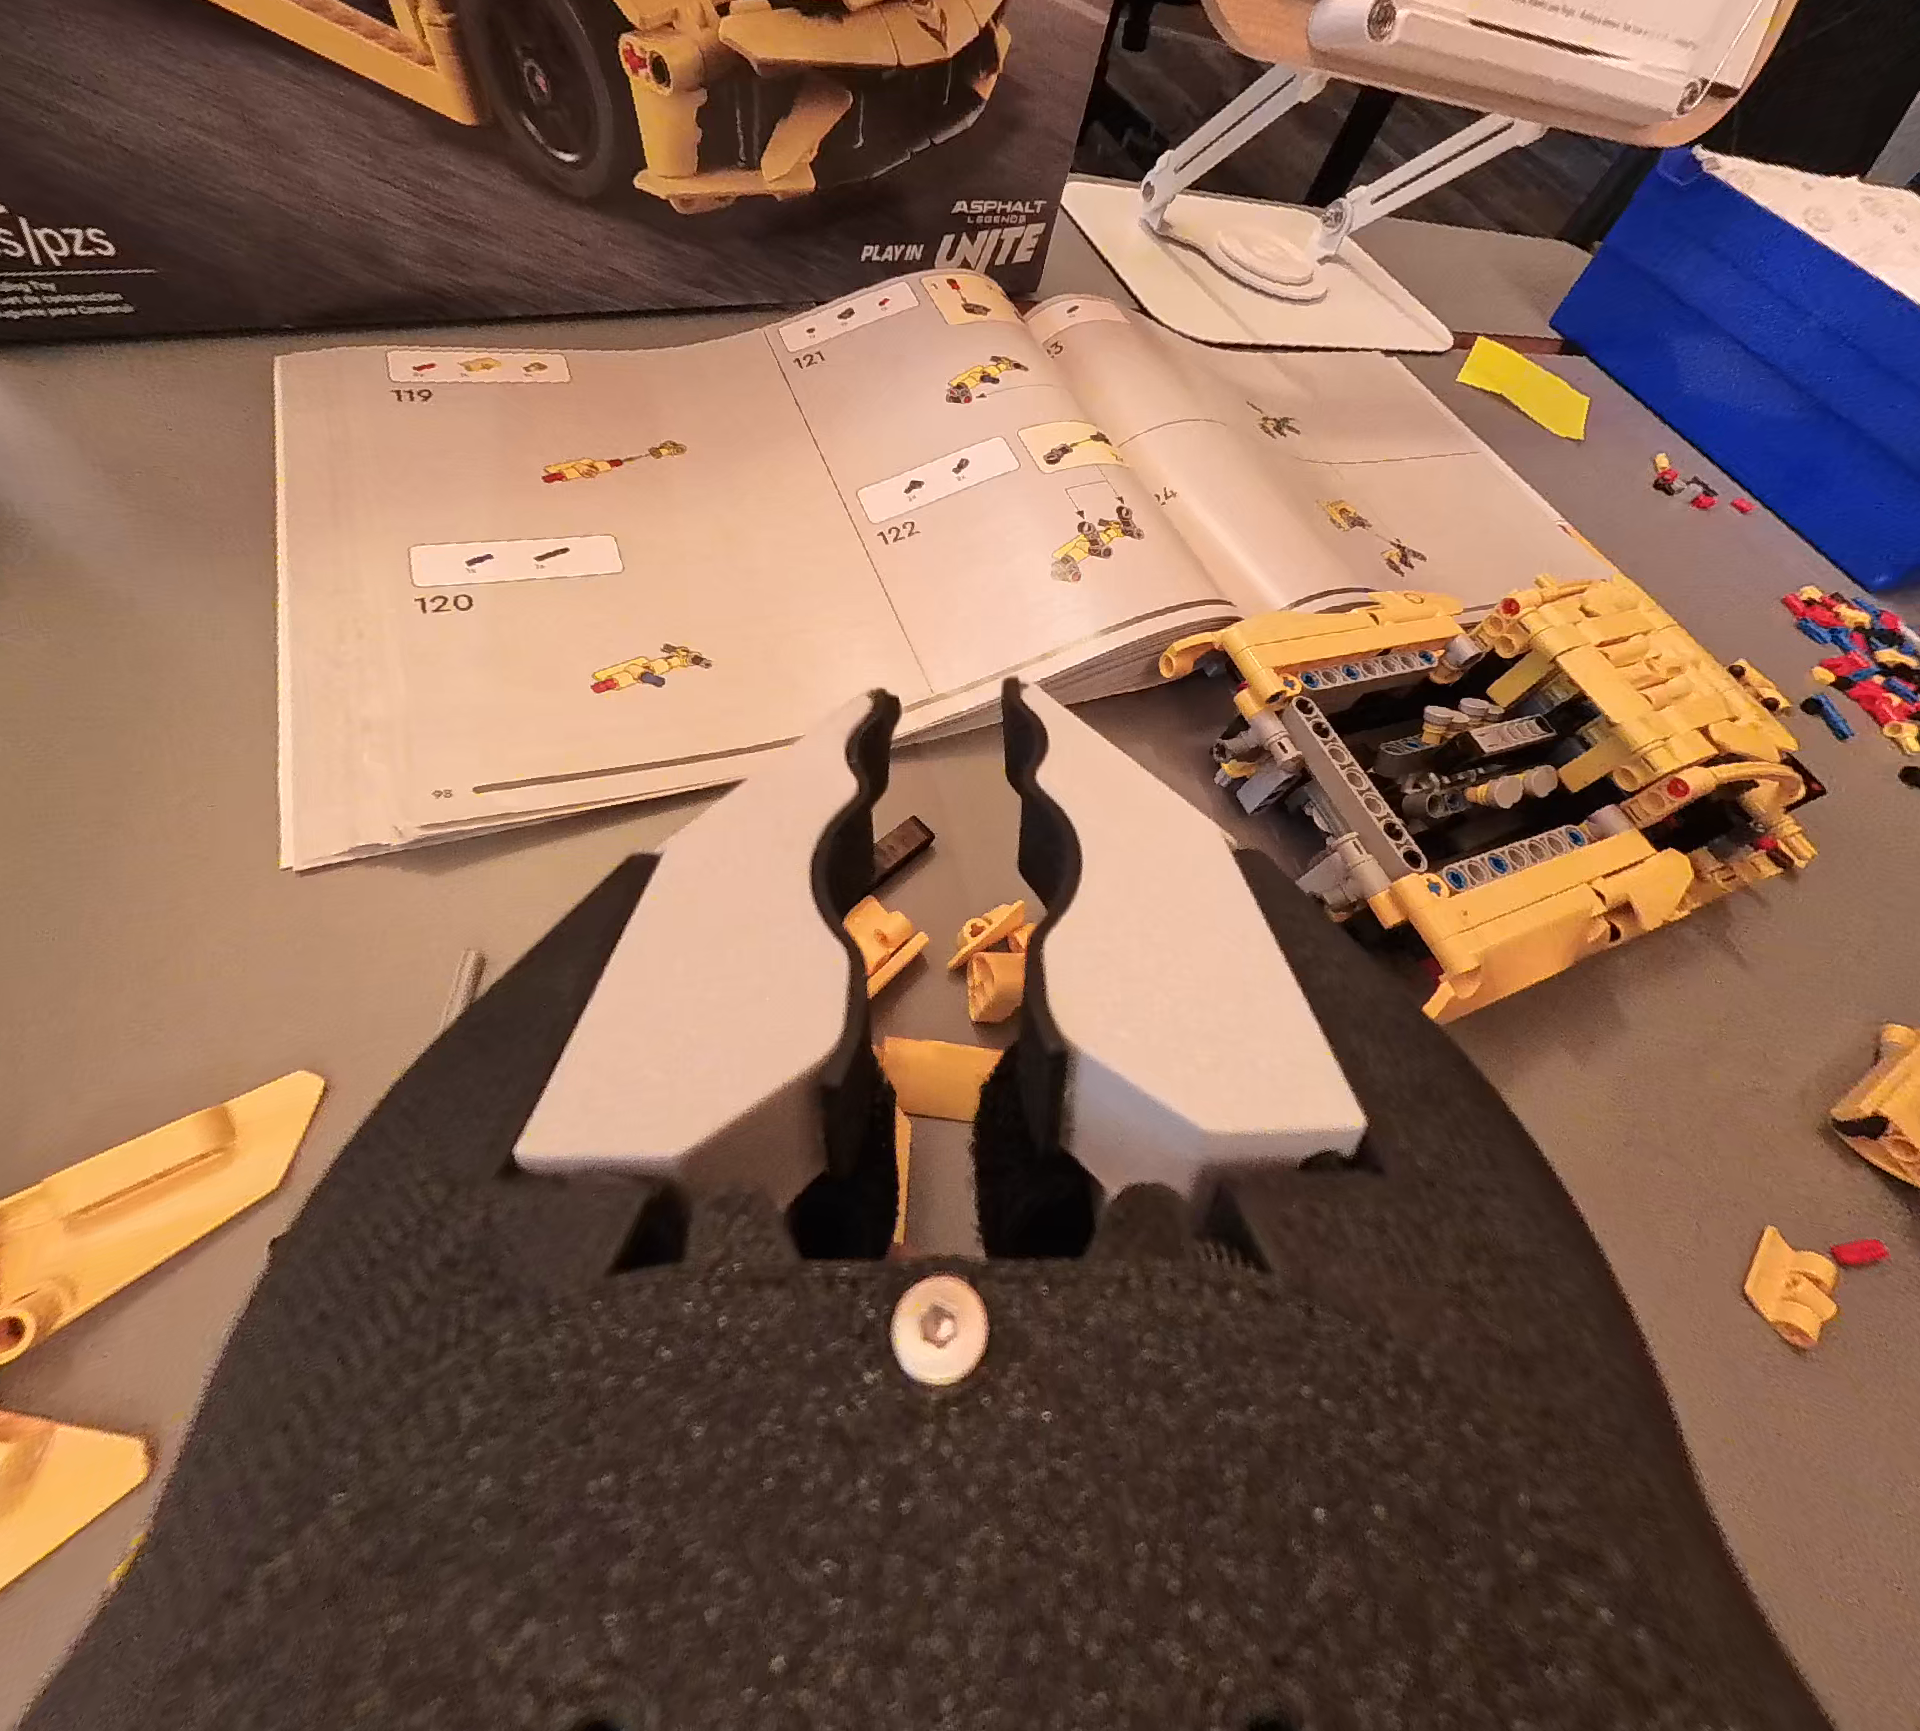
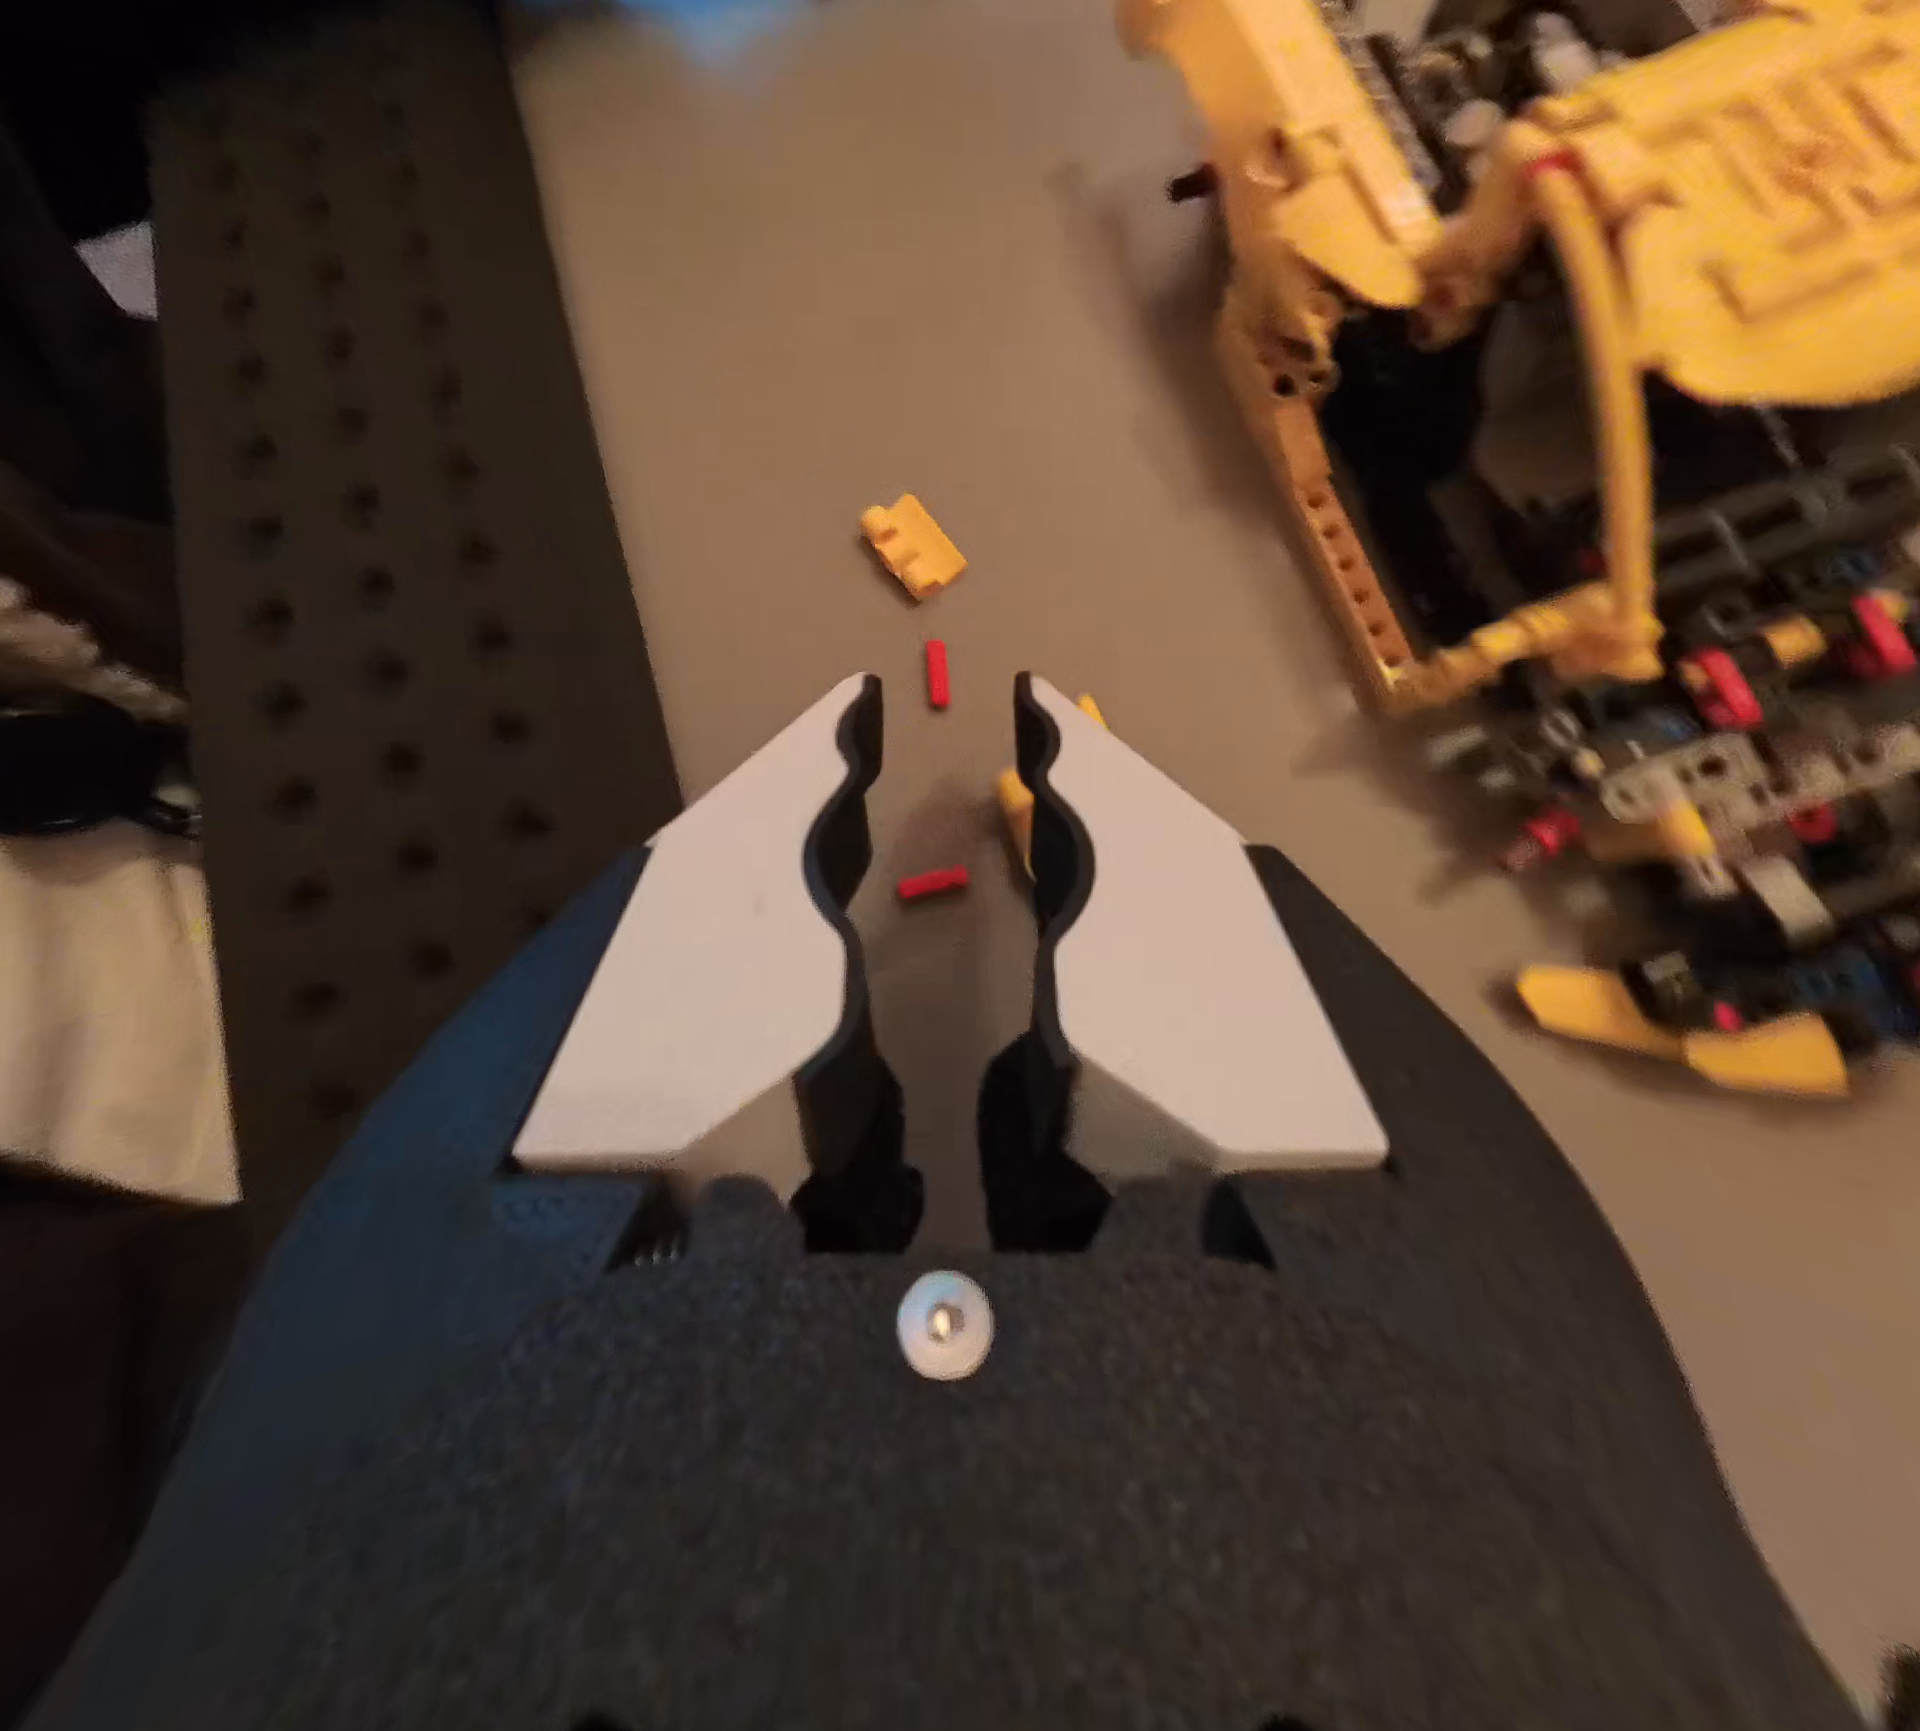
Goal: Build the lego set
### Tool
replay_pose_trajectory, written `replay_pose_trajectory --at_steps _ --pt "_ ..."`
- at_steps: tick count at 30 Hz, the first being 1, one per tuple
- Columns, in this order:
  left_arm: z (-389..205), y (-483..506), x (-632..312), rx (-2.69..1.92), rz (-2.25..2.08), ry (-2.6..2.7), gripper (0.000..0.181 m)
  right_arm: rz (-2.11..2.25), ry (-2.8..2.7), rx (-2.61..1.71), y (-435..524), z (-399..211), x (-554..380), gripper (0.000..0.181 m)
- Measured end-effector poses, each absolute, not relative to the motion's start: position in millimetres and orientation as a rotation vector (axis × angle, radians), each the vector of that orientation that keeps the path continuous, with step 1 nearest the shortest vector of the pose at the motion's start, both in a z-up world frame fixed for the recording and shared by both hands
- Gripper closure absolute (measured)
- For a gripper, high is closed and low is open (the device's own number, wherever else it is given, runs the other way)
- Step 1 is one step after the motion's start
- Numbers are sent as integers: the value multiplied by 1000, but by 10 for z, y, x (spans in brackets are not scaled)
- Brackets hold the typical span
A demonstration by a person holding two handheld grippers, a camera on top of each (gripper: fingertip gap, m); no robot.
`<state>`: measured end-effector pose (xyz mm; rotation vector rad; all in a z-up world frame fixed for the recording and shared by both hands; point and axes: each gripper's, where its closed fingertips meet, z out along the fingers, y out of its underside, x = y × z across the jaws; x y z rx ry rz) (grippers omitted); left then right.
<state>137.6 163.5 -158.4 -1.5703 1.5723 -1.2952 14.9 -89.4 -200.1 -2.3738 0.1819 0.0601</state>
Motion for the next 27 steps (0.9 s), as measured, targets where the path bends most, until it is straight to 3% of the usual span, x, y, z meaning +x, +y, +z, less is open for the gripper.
replay_pose_trajectory --at_steps 14,19,27 --pt "-1555 1237 1302 -1520 -1504 1729 160 -90 -182 -2451 -504 -2249 56 165" --pt "-1336 709 1063 -1331 -1816 1908 160 -138 -231 -2469 -488 -2307 64 174" --pt "-1304 -5 572 -1296 -2162 2255 153 -733 -265 -2132 -287 -1528 455 175"
